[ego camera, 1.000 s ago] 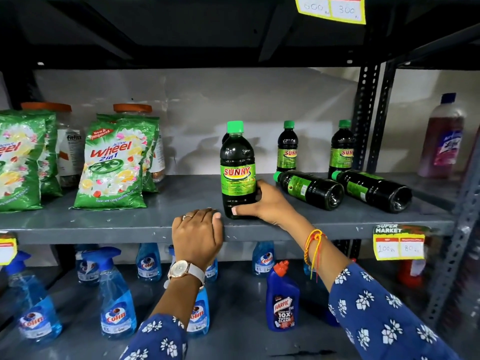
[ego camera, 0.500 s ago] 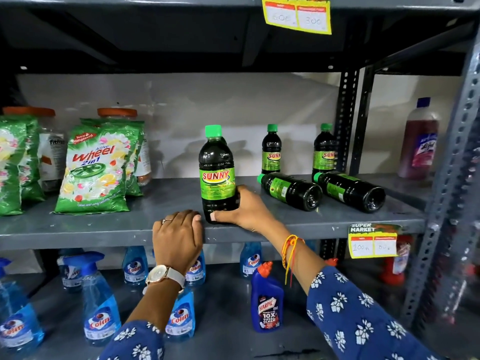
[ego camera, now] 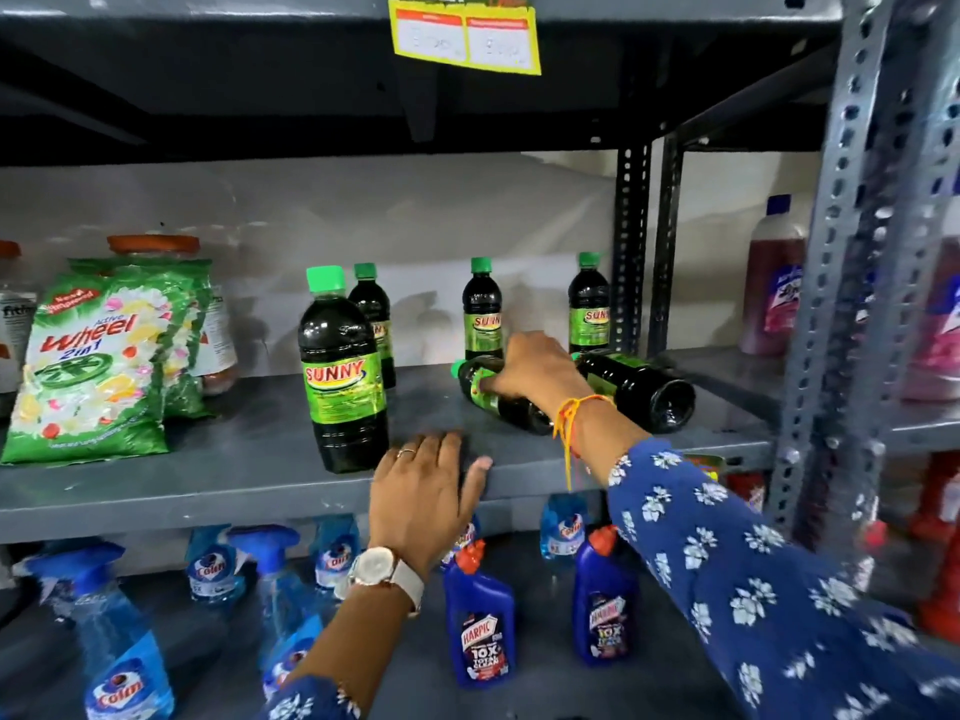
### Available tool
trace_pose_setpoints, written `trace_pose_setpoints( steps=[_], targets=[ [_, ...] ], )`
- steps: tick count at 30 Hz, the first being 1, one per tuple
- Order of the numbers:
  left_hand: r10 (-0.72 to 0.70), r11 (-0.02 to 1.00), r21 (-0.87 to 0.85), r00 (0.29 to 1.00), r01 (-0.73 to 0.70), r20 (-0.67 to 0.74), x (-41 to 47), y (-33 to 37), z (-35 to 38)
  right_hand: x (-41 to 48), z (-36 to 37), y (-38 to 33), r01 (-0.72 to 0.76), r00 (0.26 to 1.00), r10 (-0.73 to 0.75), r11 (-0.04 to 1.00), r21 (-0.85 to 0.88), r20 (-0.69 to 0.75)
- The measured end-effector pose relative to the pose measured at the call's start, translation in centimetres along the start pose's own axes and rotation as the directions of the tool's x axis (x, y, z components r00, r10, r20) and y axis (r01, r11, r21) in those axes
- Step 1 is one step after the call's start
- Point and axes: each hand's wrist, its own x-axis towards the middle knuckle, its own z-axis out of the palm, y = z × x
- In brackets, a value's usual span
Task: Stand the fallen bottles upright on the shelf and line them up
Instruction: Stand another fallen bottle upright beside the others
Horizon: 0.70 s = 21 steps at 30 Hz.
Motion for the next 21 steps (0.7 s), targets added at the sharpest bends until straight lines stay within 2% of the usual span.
trace_pose_setpoints(
  steps=[5, 9, 11, 13, 15, 17, 19, 21],
  targets=[
    [-0.011, 0.999, 0.038, 1.0, 0.012, -0.02, 0.3, 0.2, 0.4, 0.4, 1.9, -0.3, -0.056, 0.998, 0.059, 0.955, -0.292, 0.0],
    [-0.011, 0.999, 0.032, 0.999, 0.012, -0.045, -0.1, 0.3, 0.6, 0.2, 2.2, 0.5, -0.047, 0.998, 0.033, 0.966, -0.256, -0.06],
    [-0.013, 0.999, 0.036, 0.999, 0.015, -0.043, -0.2, 0.3, 0.6, -0.1, 2.1, 1.3, -0.059, 0.994, 0.047, 0.991, -0.121, -0.097],
    [-0.017, 0.999, 0.035, 0.999, 0.019, -0.041, -0.2, 0.3, 0.6, -0.3, 2.0, 2.2, -0.059, 0.984, 0.084, 0.986, 0.155, -0.159],
    [-0.023, 0.999, 0.031, 0.999, 0.024, -0.046, -0.2, 0.2, 0.6, -0.4, 2.1, 2.8, 0.012, 0.972, 0.104, 0.875, 0.484, -0.212],
    [-0.029, 0.999, 0.022, 0.998, 0.03, -0.05, -0.1, 0.3, 0.7, -0.8, 2.3, 2.8, 0.08, 0.964, 0.119, 0.72, 0.689, -0.236],
    [-0.033, 0.999, 0.015, 0.998, 0.034, -0.049, -0.1, 0.3, 0.7, -1.2, 2.9, 2.7, 0.094, 0.963, 0.139, 0.625, 0.775, -0.229],
    [-0.033, 0.999, 0.009, 0.998, 0.034, -0.05, -0.1, 0.3, 0.7, -1.3, 3.4, 2.8, 0.092, 0.966, 0.145, 0.581, 0.809, -0.214]
  ],
)
